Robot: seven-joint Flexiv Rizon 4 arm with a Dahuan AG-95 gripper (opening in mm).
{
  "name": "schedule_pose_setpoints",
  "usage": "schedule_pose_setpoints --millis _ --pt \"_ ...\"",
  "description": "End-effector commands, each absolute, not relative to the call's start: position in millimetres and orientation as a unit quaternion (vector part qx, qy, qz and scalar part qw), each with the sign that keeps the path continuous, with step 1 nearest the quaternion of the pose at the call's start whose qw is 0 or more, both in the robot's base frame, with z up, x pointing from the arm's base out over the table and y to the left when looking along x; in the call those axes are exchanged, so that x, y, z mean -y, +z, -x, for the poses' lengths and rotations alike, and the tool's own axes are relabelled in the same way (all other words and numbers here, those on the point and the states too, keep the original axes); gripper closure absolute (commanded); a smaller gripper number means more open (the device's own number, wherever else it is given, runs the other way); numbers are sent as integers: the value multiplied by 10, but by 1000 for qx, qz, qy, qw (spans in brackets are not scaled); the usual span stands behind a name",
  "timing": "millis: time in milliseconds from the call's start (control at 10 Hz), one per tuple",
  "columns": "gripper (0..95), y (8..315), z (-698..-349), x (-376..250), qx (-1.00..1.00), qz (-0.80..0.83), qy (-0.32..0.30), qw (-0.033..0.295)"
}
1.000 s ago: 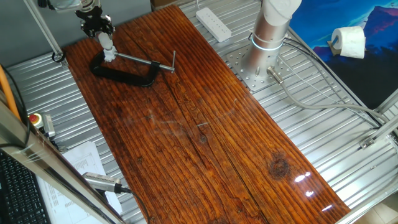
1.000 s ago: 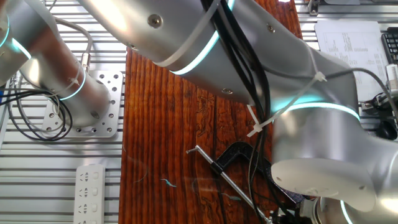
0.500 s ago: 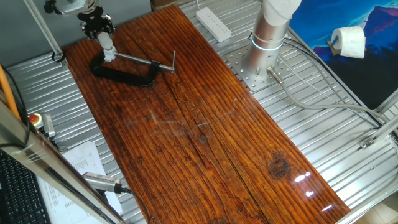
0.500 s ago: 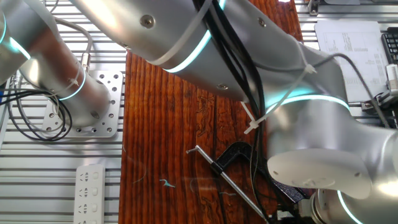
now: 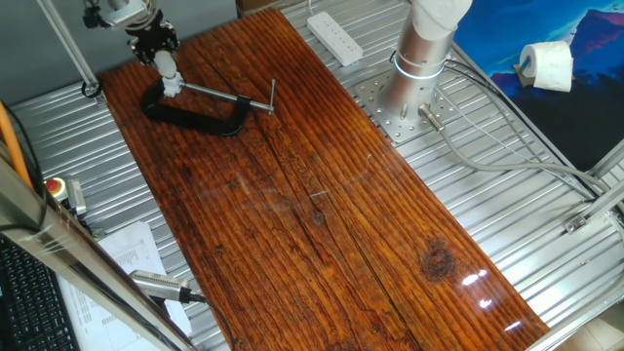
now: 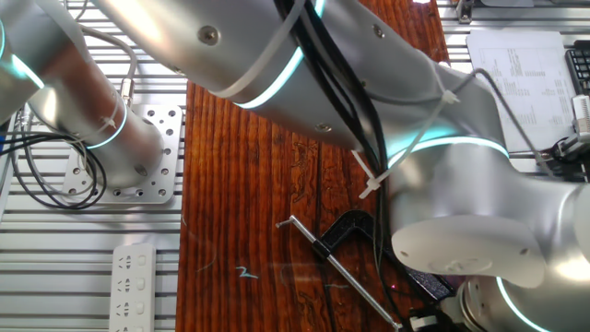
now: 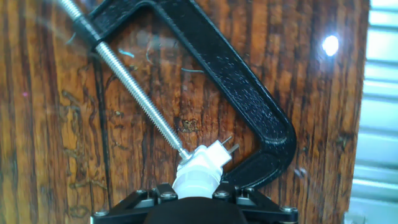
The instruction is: Take out the light bulb by rotating it
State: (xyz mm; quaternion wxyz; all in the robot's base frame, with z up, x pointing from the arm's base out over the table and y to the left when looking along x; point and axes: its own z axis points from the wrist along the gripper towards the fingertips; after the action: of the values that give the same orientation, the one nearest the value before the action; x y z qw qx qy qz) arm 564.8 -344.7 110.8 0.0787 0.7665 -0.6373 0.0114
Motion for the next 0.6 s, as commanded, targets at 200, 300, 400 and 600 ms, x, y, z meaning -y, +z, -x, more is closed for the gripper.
schedule_pose_setpoints --millis 200,300,400,600 --pt "950 1045 -5635 3428 609 -789 14 77" --pt "950 1028 -5602 3430 596 -799 21 71" --pt "760 1024 -5594 3432 591 -803 25 68" --pt "760 1024 -5593 3431 590 -805 26 65"
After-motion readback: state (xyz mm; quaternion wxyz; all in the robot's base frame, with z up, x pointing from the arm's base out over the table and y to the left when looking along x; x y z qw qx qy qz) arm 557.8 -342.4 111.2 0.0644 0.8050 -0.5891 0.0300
